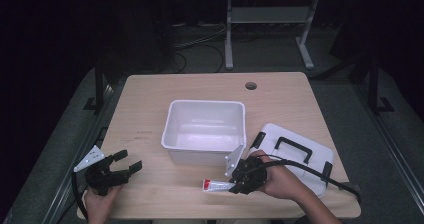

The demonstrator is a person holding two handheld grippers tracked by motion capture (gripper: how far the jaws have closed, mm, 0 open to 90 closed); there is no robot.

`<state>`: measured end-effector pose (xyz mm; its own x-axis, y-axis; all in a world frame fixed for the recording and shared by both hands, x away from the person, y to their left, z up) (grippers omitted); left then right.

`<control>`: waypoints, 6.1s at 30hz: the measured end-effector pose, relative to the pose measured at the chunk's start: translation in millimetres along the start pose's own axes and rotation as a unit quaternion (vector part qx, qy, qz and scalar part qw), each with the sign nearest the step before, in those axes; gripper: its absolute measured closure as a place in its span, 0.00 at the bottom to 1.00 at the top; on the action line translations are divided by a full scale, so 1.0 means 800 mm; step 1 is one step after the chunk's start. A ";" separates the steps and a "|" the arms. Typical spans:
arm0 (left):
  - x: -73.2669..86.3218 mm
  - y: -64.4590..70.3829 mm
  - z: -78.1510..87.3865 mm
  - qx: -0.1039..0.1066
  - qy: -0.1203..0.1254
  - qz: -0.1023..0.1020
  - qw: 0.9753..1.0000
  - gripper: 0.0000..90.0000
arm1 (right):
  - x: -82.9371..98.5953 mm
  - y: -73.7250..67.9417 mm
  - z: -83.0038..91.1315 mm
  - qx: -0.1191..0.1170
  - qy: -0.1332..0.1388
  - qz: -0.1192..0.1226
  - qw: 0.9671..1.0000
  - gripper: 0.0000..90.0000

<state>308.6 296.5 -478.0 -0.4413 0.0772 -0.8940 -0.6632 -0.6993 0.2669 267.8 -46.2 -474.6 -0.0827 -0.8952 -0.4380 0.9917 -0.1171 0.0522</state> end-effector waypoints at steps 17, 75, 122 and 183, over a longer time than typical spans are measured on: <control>0.000 0.001 -0.002 0.001 -0.002 -0.001 1.000 0.17 | -0.029 0.004 0.049 0.005 0.014 0.002 1.000 0.79; -0.001 0.000 -0.002 0.000 0.001 -0.001 1.000 0.17 | -0.099 0.103 0.091 0.026 0.018 -0.016 0.999 0.79; -0.002 0.000 -0.001 0.001 0.000 -0.003 1.000 0.17 | -0.075 0.132 0.021 0.004 -0.033 -0.045 0.998 0.79; -0.001 0.000 -0.003 0.001 -0.003 -0.005 1.000 0.17 | -0.069 0.136 0.094 0.041 0.002 -0.071 0.997 0.52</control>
<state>310.0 294.6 -478.1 -0.4392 0.0882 -0.8941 -0.6679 -0.6976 0.2593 373.2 -41.9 -377.1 -0.2211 -0.8656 -0.4493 0.9589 -0.2770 0.0618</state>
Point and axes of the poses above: each handheld gripper's, and its own axes: z roughly backward along the jaws, x roughly out of its underside, y roughly to its right, the point moved 8 cm from there along -z, roughly forward along the jaws, and after that the axes turned 7 degrees about x, right-handed, at the moved point
